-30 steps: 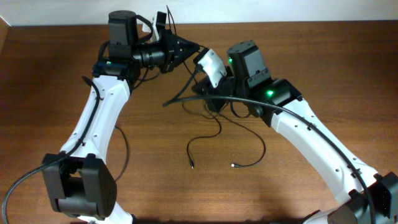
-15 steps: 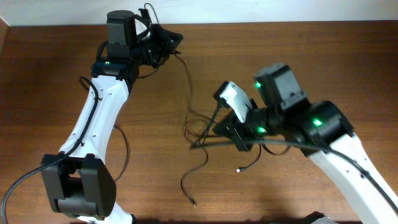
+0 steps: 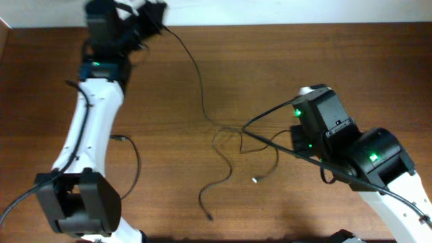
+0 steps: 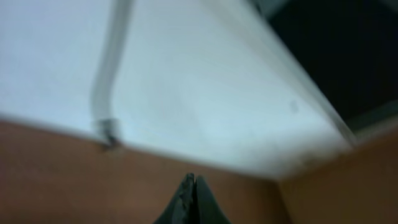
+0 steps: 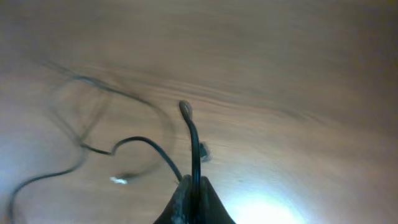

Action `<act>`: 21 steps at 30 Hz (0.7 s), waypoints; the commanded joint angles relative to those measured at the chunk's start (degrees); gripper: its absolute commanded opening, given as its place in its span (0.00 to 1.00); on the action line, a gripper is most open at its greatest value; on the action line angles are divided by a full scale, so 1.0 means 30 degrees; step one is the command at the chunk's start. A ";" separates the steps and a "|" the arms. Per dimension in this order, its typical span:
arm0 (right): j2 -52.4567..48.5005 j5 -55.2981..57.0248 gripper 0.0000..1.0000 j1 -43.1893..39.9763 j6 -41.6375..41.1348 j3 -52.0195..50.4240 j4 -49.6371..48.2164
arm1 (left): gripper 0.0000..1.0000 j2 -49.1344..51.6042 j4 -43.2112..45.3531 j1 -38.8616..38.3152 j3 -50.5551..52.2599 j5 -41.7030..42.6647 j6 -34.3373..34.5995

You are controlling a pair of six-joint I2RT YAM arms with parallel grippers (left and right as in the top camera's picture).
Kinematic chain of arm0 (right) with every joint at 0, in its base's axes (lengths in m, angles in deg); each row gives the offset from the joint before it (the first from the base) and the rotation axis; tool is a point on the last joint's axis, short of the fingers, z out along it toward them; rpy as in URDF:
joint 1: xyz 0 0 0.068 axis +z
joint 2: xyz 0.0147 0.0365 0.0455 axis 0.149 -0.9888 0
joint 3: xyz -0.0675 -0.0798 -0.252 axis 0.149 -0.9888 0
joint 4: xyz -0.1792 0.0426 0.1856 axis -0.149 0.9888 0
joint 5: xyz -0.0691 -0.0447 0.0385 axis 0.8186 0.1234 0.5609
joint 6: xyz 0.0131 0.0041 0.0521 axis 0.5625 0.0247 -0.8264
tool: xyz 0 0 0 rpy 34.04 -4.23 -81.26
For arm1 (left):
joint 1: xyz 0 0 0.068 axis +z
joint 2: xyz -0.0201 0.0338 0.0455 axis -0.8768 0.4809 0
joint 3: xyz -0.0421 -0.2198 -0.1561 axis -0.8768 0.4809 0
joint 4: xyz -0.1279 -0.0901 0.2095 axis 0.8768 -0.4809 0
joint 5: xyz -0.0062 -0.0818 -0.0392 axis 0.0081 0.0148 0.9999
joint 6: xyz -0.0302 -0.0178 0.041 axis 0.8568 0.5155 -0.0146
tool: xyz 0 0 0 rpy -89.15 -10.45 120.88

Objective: Untangle cables

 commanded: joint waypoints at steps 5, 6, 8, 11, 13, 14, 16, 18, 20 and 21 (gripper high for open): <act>0.1311 0.7169 0.04 -0.6390 -0.8189 0.0051 0.1945 | 0.00 -0.0743 -0.0984 0.2397 -0.6747 -0.7949 -0.5421; 0.1239 0.6732 0.04 -0.7810 -0.8211 0.0051 0.1982 | 0.00 -0.0714 -0.0940 0.2601 -0.7067 -0.7919 -0.5406; 0.1115 0.6513 0.04 -1.0258 -0.8204 0.0051 0.2069 | 0.00 -0.0641 -0.0736 0.2914 -0.7235 -0.7934 -0.5406; 0.0874 0.5064 0.04 -1.3726 -0.7919 0.0051 0.2266 | 0.00 -0.0175 -0.0503 0.3337 -0.7235 -0.8021 -0.5399; 0.0699 0.2499 0.04 -1.4979 -0.6521 0.0044 0.2244 | 0.00 0.0466 -0.0051 0.3359 -0.7235 -0.8451 -0.5399; 0.0605 0.2011 0.04 -1.5103 -0.6135 0.0044 0.2237 | 0.00 0.0743 0.0226 0.3359 -0.7235 -0.8429 -0.5399; 0.0262 0.1749 0.04 -1.5089 -0.5909 0.0036 0.2244 | 0.00 0.1545 0.0627 0.3344 -0.7235 -0.8437 -0.5391; -0.0102 0.1647 0.04 -1.5089 -0.5909 0.0022 0.2259 | 0.00 0.2433 0.0313 0.3366 -0.7235 -0.8888 -0.5391; -0.0357 0.1180 0.04 -1.5089 -0.5909 -0.0007 0.2251 | 0.00 0.3271 -0.0925 0.3366 -0.7235 -1.0805 -0.5399; -0.0474 0.1020 0.04 -1.5089 -0.5909 -0.0007 0.2259 | 0.00 0.3541 -0.1829 0.3366 -0.7235 -1.1941 -0.5391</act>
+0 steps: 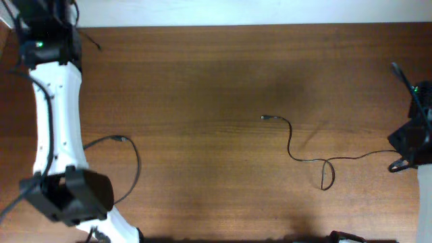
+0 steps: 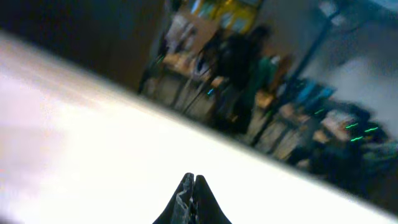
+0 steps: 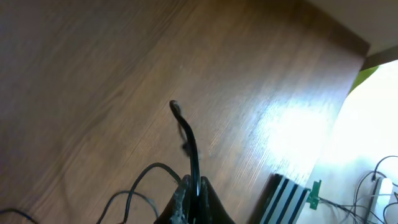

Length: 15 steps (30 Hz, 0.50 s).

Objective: Untangle cables

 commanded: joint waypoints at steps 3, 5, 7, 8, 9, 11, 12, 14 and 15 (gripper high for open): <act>-0.0809 -0.1341 0.04 -0.0102 0.0270 0.0007 -0.0066 | 0.00 0.2018 -0.6339 0.0459 -0.0124 -0.8918 0.1931; -0.1151 -0.1829 0.04 -0.0102 0.0270 0.0007 -0.0080 | 0.00 0.2106 -0.8182 0.1115 -0.0124 -1.0681 0.3388; -0.1464 -0.2390 0.04 -0.0102 0.0270 0.0007 -0.0160 | 0.00 0.2106 -0.8954 0.2229 -0.0124 -1.0622 0.3497; -0.1574 -0.2528 0.04 -0.0102 0.0270 0.0007 -0.0233 | 0.00 0.2106 -0.9165 0.2790 -0.0124 -1.0630 0.3504; -0.1741 -0.2688 0.04 -0.0102 0.0270 0.0007 -0.0372 | 0.00 0.2120 -0.9398 0.3402 -0.0124 -1.0622 0.3512; -0.2011 -0.3177 0.04 -0.0073 0.0277 0.0007 -0.0576 | 0.00 0.2113 -1.0673 0.5122 -0.0124 -1.0630 0.4386; -0.2062 -0.3322 0.04 0.0000 0.0270 0.0007 -0.0641 | 0.00 0.2113 -1.1147 0.5588 -0.0124 -1.0622 0.4867; -0.2127 -0.3308 0.04 0.0306 0.0277 0.0007 -0.0750 | 0.00 0.2069 -1.2152 0.6601 -0.0124 -1.0499 0.5501; -0.2127 -0.3308 0.04 0.0539 0.0277 0.0007 -0.0823 | 0.00 0.1967 -1.2335 0.7045 -0.0131 -1.0528 0.5304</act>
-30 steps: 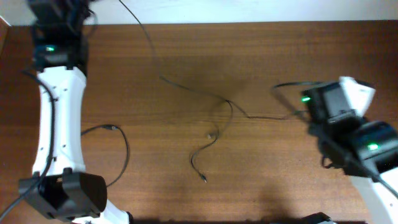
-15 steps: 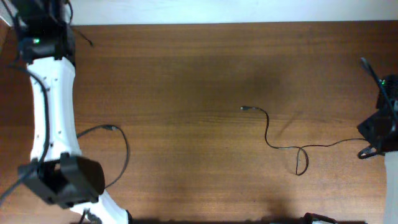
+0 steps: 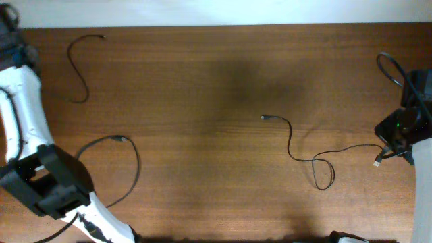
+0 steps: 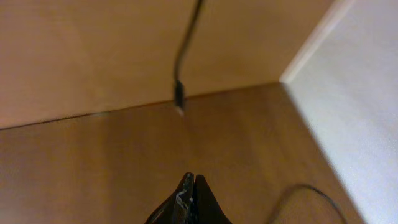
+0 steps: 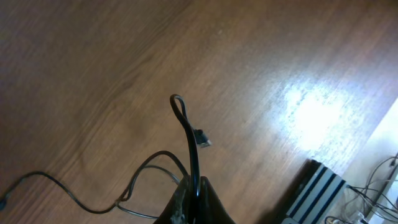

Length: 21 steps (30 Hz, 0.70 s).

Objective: Untangle cables

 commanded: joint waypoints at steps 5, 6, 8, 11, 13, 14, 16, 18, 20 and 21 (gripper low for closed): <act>-0.0051 -0.0335 0.04 0.1836 0.0058 0.0022 -0.0933 | 0.00 -0.1639 -0.0561 0.4138 -0.1253 -0.0452 -0.0707; -0.0051 -0.0335 0.04 0.2149 0.0058 0.0022 -0.1188 | 0.00 -0.1792 -0.0554 0.4750 -0.1581 -0.0182 -0.1137; -0.0109 -0.0335 0.04 0.2718 0.0058 0.0022 -0.1676 | 0.00 -0.1916 -0.0576 0.6011 -0.2047 0.0903 -0.1260; -0.0313 -0.0335 0.04 0.3657 0.0058 0.0022 -0.1916 | 0.00 -0.1727 -0.0510 0.6484 -0.2033 0.2907 -0.1246; -0.0481 -0.0335 0.04 0.4175 0.0058 0.0022 -0.1923 | 0.00 -0.1370 -0.0233 0.5850 -0.2033 0.5457 -0.1239; -0.0554 -0.0335 0.04 0.4313 0.0058 0.0022 -0.1916 | 0.00 -0.1122 -0.0131 0.5435 -0.2033 0.6317 -0.1231; -0.0714 -0.0335 0.04 0.4561 0.0058 0.0022 -0.1887 | 0.00 -0.0255 -0.0058 0.4240 -0.2033 0.6863 -0.1086; -0.0801 -0.0342 0.04 0.4568 0.0058 0.0000 -0.1836 | 0.00 0.1217 0.0182 0.2827 -0.2033 0.6856 -0.1093; -0.0801 -0.0350 0.04 0.4568 0.0058 -0.0007 -0.1683 | 0.01 0.3067 0.0481 0.1741 -0.2033 0.6819 -0.1093; -0.0801 -0.0342 0.04 0.4568 0.0058 -0.0015 -0.1523 | 0.09 0.3840 0.0452 0.1421 -0.2033 0.6790 -0.1093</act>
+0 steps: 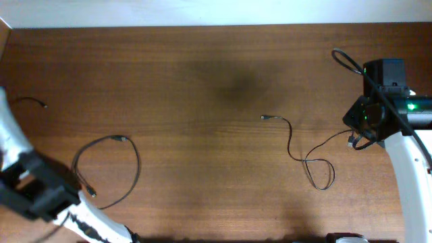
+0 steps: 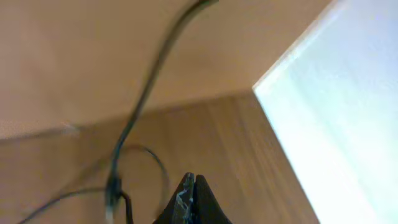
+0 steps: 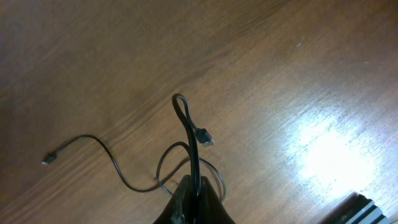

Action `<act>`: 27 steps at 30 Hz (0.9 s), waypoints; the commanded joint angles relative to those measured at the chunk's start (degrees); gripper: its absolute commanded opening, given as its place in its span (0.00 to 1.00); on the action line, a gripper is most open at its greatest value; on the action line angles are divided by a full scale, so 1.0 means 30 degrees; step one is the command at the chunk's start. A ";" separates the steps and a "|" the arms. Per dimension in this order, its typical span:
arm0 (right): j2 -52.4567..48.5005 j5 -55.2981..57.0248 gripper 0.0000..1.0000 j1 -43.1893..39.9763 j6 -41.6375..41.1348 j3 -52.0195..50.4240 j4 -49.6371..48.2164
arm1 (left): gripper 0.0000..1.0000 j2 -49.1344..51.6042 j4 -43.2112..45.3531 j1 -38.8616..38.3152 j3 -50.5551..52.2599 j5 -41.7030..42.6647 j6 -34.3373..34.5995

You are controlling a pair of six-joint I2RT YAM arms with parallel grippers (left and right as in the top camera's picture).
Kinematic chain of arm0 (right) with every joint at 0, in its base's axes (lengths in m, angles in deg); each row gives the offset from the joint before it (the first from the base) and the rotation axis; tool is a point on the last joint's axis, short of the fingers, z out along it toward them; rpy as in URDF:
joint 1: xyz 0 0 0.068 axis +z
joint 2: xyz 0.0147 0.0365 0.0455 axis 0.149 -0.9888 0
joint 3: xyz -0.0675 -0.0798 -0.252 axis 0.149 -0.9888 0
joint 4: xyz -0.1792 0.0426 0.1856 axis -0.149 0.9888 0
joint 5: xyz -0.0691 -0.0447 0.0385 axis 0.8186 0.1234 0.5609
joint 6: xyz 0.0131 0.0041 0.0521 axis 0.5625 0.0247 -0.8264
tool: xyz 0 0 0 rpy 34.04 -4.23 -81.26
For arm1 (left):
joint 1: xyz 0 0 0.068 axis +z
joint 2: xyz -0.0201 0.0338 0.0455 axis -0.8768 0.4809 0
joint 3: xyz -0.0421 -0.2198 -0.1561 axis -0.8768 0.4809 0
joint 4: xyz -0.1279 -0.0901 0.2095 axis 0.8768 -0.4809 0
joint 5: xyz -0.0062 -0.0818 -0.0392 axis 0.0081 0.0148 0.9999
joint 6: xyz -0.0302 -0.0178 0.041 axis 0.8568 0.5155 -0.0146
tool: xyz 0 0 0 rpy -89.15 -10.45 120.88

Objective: Untangle cables

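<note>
Two thin black cables lie apart. The right cable (image 1: pixel 291 145) runs from a small plug (image 1: pixel 263 117) through a loop (image 1: pixel 322 174) up to my right arm. My right gripper (image 3: pixel 193 180) is shut on it, and a bend of cable (image 3: pixel 180 102) stands up past the fingertips. Its other plug (image 3: pixel 204 138) rests on the wood below. Only a short end of the left cable (image 1: pixel 35 101) shows, at the far left edge. It hangs blurred (image 2: pixel 144 99) ahead of my left gripper (image 2: pixel 194 182), whose jaws are closed. The grip point itself is hidden.
The wooden table (image 1: pixel 202 74) ends at a white wall (image 1: pixel 202 10) at the back. A separate black cable ring (image 1: pixel 137 165) lies beside the left arm's base (image 1: pixel 37 189). A wooden side panel (image 2: pixel 74 56) stands at the left. A black ribbed box (image 3: pixel 376 211) sits beyond the right edge.
The left cable lay curved at the back left; now only its tip shows at the far left edge. My right arm has come inward and back from the right edge, still holding its cable.
First both cables crossed in a tangle mid-table, each gripper shut on one. Then the arms stood far apart at opposite edges, with the right cable lying alone right of centre. The left cable went to the back left, then to the left edge.
</note>
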 commanded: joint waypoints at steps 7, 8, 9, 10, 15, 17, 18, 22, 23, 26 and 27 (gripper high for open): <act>-0.0095 0.0051 0.04 0.0146 -0.0066 -0.0007 0.1144 | 0.99 0.4248 -0.3519 -0.0066 -0.0189 0.1581 0.3730; -0.0095 0.0051 0.04 0.0146 -0.0066 -0.0007 0.1020 | 0.99 0.4044 -0.4102 0.0546 -0.0189 0.4554 0.4357; -0.0095 0.0044 0.04 0.0146 -0.0066 -0.0007 0.0911 | 0.99 0.3978 -0.4371 0.0925 -0.0189 0.6841 0.4495; -0.0095 0.0044 0.04 0.0146 -0.0066 -0.0007 0.0852 | 0.99 0.3949 -0.4524 0.1457 -0.0189 1.0316 0.4488; -0.0095 -0.0459 0.04 0.0146 0.0262 -0.0007 0.1217 | 0.99 0.3657 -0.5559 0.2951 -0.0189 1.4149 0.4488; -0.0095 -0.0678 0.04 0.0146 0.0860 -0.0007 0.1515 | 0.99 0.3126 -0.7053 0.3082 -0.0189 0.8939 0.4422; -0.0095 -0.0699 0.04 0.0146 0.0889 -0.0015 0.1639 | 0.99 0.2871 -0.7541 0.3067 -0.0189 0.6288 0.3942; -0.0095 -0.1042 0.04 0.0146 0.0933 -0.0022 0.1545 | 0.99 0.2484 -0.9027 0.2251 -0.0189 -0.3657 0.0867; -0.0095 -0.1049 0.04 0.0146 0.0933 -0.0022 0.1435 | 0.99 0.2484 -0.8816 0.2040 -0.0189 -0.4065 -0.0437; -0.0095 -0.1851 0.04 0.0146 0.0940 -0.0022 0.1268 | 0.99 0.2484 -0.7657 0.1217 -0.0386 -0.0867 -0.2747; -0.0095 -0.1996 0.04 0.0146 0.0940 -0.0022 0.1297 | 0.99 0.2484 -0.7672 0.1209 -0.0525 0.0809 -0.1923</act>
